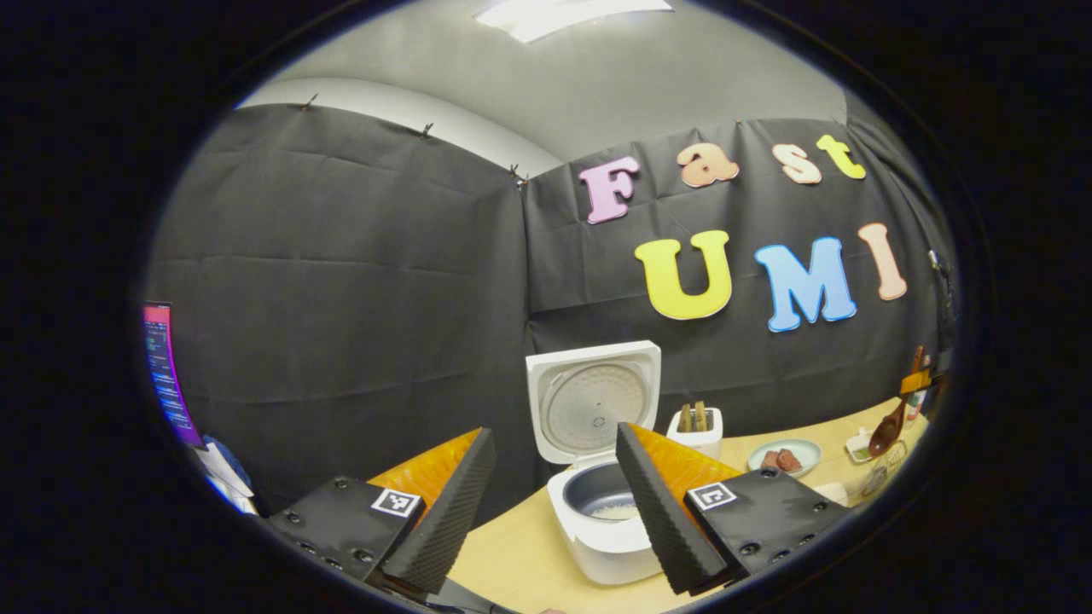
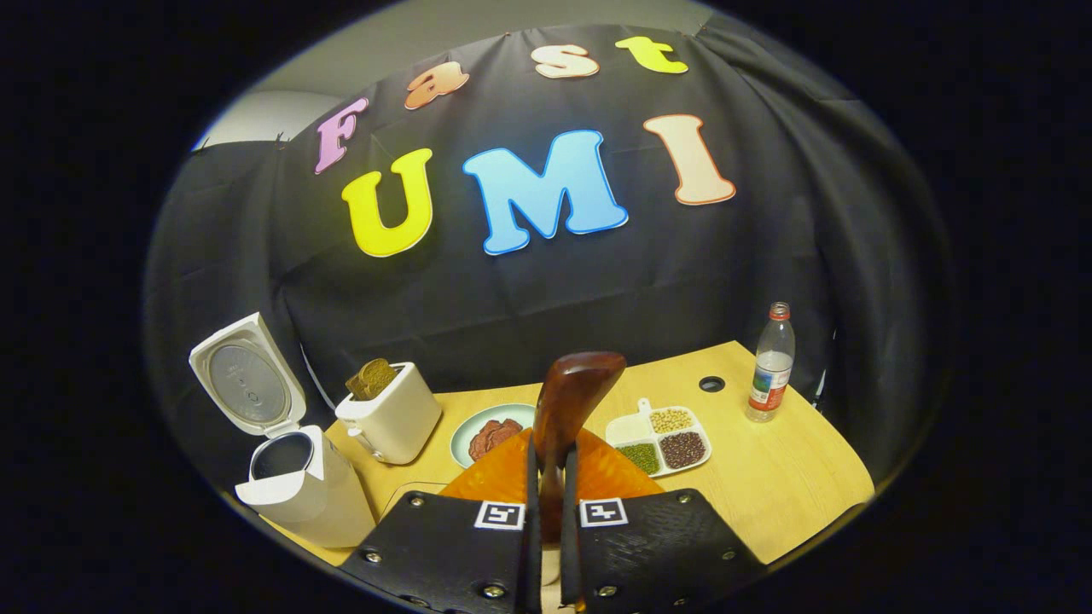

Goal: Close the left gripper, press the button to open the rice cooker; take a wooden spoon from the chopstick holder with the right hand, scoop a spoonful of rice and pour it into the rice cooker, then put the wooden spoon back into the chopstick holder.

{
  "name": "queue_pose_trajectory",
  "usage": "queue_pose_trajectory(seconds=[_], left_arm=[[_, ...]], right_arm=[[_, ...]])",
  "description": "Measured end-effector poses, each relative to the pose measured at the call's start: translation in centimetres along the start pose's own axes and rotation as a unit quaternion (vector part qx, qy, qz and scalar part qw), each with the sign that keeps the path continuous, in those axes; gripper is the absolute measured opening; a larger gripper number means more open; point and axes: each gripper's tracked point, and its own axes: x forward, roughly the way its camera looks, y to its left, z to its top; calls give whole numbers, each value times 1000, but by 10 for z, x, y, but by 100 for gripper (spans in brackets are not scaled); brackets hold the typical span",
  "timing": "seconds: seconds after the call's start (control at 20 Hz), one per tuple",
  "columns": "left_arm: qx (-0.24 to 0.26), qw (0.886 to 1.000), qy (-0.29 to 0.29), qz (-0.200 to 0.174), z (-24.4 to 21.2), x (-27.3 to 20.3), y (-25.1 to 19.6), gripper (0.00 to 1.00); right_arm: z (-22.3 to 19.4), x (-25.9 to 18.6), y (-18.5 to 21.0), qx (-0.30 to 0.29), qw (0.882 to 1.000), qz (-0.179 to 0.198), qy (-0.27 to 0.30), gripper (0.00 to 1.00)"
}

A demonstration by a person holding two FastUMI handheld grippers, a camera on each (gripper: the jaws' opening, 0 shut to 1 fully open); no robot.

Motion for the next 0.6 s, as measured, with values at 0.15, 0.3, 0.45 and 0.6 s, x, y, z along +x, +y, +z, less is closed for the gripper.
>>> queue_pose_trajectory(seconds=[0.15, 0.3, 0.45, 0.6], left_arm=[[1, 1000, -2, 5, 0, -1, 13, 92], [10, 1000, -8, 10, 2, -2, 24, 98], [14, 1000, -8, 15, 0, -1, 36, 98], [10, 1000, -3, 14, -8, 1, 43, 100]], right_arm=[[-11, 5, 19, -6, 1000, 10, 4, 10], [-26, 15, 33, -10, 1000, 11, 12, 9], [-44, 25, 42, -29, 999, 8, 20, 9], [-69, 37, 49, -60, 998, 4, 32, 9]])
